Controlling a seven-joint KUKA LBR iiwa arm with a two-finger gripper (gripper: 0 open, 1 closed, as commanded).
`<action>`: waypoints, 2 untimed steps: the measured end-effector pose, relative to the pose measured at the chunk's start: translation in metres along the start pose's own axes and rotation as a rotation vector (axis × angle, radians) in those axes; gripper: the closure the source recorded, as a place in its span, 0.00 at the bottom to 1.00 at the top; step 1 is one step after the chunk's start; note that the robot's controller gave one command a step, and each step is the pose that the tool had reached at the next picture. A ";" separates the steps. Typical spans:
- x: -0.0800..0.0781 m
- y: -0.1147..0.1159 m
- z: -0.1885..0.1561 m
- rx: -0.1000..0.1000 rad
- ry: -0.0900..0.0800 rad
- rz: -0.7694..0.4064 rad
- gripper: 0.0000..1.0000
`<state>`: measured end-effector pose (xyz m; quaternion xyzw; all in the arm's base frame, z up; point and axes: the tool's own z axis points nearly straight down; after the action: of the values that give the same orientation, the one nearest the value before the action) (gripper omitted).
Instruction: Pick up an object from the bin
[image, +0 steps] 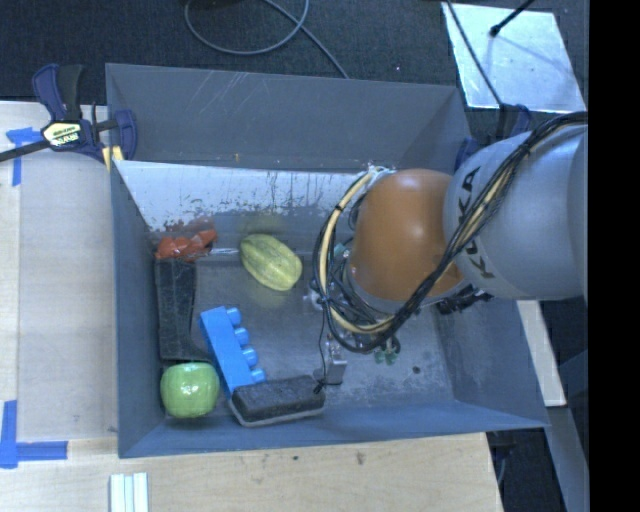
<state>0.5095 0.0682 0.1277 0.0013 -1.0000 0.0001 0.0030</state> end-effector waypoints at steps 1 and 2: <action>-0.002 0.000 -0.005 -0.001 -0.008 0.003 0.00; 0.007 0.012 0.034 0.000 -0.010 -0.117 0.00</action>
Offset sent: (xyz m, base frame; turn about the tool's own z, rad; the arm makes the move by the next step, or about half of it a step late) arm -0.0156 0.0203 -0.0577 -0.1819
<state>0.5023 0.0804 0.0941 0.0600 -0.9982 -0.0001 -0.0022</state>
